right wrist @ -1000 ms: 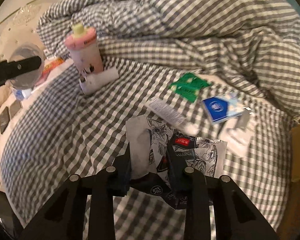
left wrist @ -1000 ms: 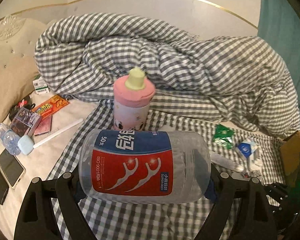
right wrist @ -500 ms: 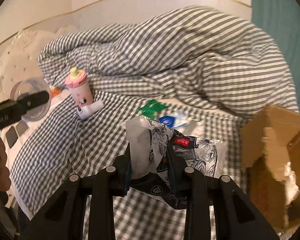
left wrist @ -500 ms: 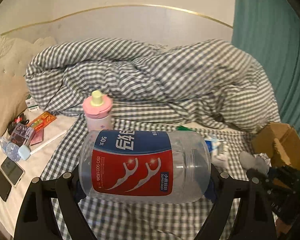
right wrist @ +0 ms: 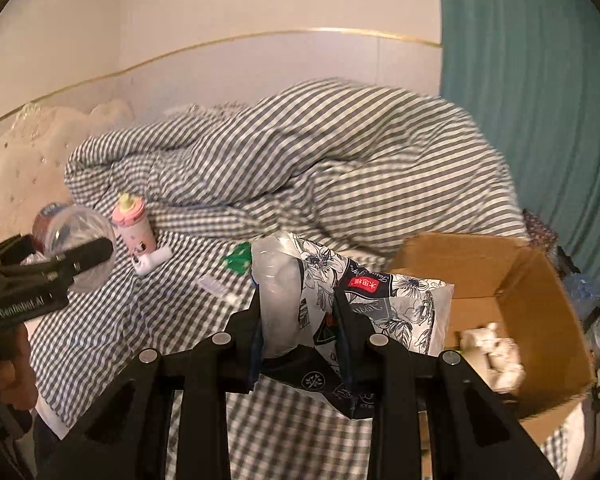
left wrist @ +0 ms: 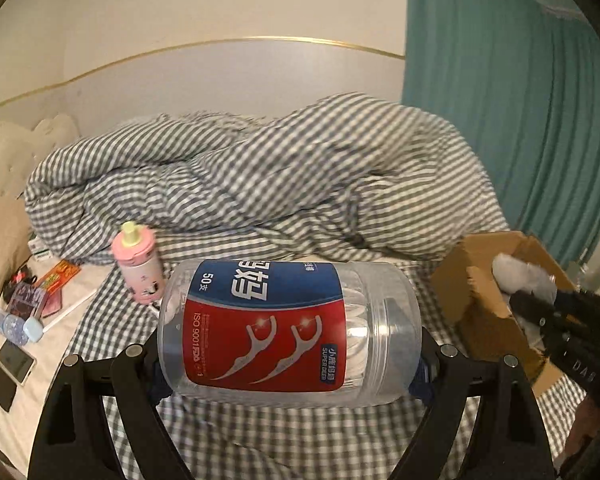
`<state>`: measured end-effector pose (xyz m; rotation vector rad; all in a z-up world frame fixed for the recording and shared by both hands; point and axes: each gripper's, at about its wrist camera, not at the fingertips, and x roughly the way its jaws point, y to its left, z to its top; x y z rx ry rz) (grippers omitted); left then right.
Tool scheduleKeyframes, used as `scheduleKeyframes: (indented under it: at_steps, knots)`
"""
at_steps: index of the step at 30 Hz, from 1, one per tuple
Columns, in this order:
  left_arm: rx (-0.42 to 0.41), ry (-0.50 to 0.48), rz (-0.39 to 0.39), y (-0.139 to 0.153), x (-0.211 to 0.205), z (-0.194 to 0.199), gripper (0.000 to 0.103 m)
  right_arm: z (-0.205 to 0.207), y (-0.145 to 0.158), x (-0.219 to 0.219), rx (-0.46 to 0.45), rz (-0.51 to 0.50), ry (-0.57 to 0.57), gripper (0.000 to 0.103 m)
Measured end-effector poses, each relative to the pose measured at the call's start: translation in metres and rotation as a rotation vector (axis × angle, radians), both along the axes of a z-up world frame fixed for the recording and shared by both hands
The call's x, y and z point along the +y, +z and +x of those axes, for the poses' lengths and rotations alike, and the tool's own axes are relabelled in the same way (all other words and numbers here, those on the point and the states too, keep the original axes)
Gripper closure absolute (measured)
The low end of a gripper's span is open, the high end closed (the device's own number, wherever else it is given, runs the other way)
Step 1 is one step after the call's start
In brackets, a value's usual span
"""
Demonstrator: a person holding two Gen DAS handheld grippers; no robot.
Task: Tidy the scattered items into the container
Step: 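Carry the floss bottle and wipes pack with both tools over the box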
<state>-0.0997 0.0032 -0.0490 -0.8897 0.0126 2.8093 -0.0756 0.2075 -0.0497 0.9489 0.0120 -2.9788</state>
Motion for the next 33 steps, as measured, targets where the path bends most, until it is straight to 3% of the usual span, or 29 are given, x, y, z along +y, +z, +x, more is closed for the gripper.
scheduleKeyframes:
  at_steps: [18,33]
  knots:
    - [0.031,-0.142,0.004,0.018,0.118,0.017,0.014,0.065,0.029,0.108,0.063,0.021,-0.162,0.074]
    - [0.000,-0.362,-0.006,0.009,0.245,0.007,0.014,0.093,0.026,0.208,0.054,0.014,-0.324,0.073]
